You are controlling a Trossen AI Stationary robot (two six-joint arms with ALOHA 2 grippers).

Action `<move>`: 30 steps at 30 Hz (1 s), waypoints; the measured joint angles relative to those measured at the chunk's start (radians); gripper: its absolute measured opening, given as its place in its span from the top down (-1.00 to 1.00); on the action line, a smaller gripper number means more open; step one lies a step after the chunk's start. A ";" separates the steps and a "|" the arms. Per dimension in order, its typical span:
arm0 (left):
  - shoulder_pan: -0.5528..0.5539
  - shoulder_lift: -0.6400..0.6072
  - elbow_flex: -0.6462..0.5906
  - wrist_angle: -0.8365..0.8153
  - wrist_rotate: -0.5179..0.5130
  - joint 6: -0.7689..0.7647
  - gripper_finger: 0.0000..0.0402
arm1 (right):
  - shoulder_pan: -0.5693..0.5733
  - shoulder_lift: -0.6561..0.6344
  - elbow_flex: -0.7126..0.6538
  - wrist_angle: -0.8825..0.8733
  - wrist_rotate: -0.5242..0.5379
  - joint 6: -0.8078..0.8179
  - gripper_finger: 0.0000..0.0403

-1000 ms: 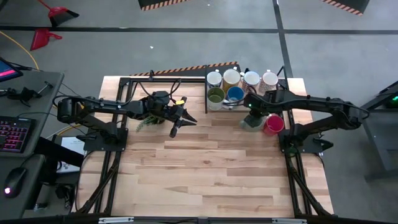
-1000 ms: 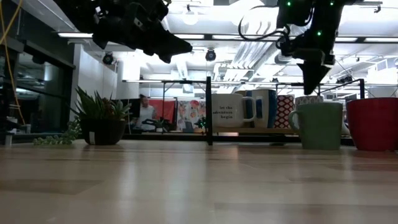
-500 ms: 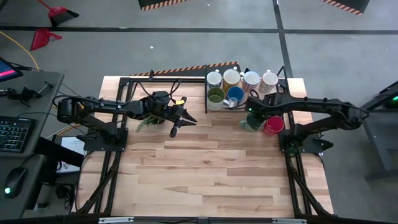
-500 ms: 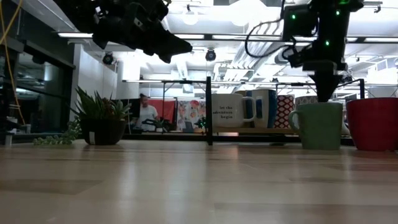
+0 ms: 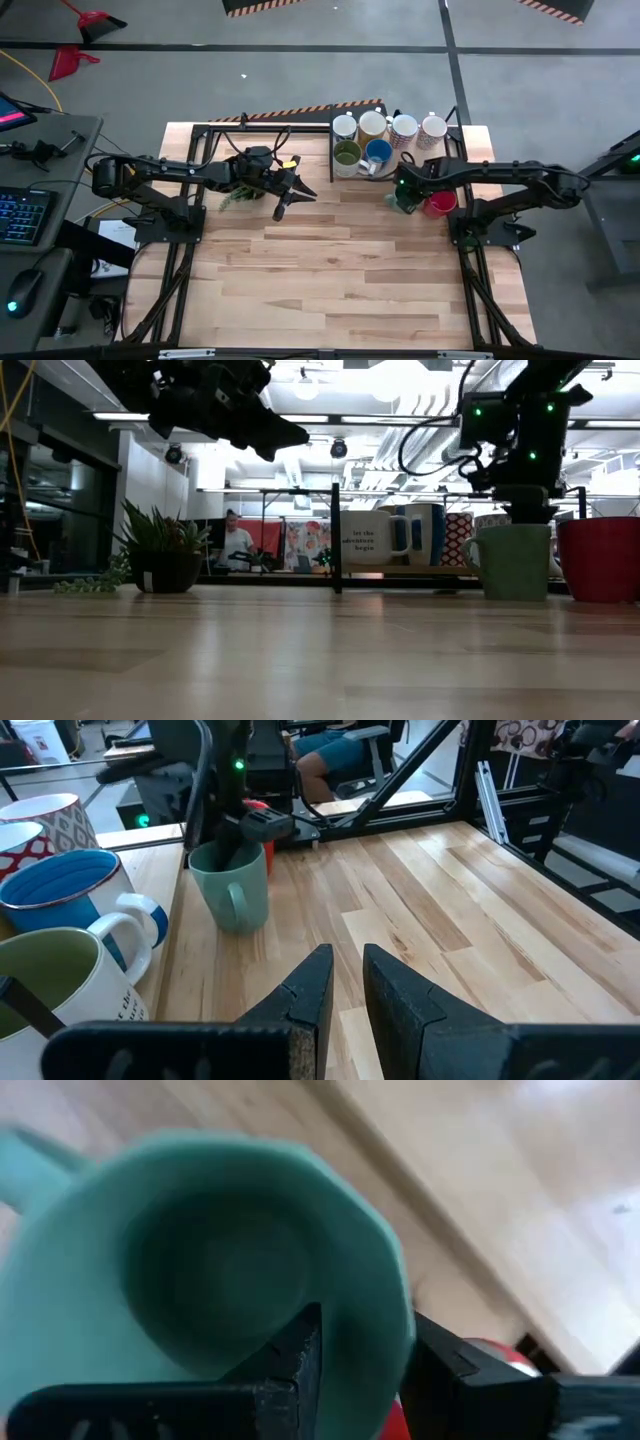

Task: Place coffee mugs
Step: Put the green mug on the shelf

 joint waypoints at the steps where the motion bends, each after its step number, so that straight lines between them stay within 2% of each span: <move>1: 0.000 0.000 0.000 0.000 0.000 0.000 0.75 | 0.000 0.000 -0.013 0.010 -0.007 0.000 0.53; 10: 0.000 0.000 0.000 0.000 0.000 0.000 0.75 | 0.000 0.000 -0.021 0.057 0.027 -0.059 0.53; 16: 0.000 0.000 0.000 0.000 0.000 0.000 0.75 | 0.000 0.000 -0.001 0.071 0.015 -0.182 0.53; 22: 0.000 0.000 0.000 0.000 0.000 0.000 0.75 | 0.000 0.000 -0.001 0.068 0.009 -0.205 0.55; 25: 0.000 0.000 0.000 0.000 0.000 0.000 0.75 | 0.000 0.000 -0.001 0.068 0.014 -0.211 0.64; 30: 0.000 0.000 0.000 0.000 0.000 0.000 0.75 | 0.000 -0.002 0.002 0.072 0.018 -0.235 0.92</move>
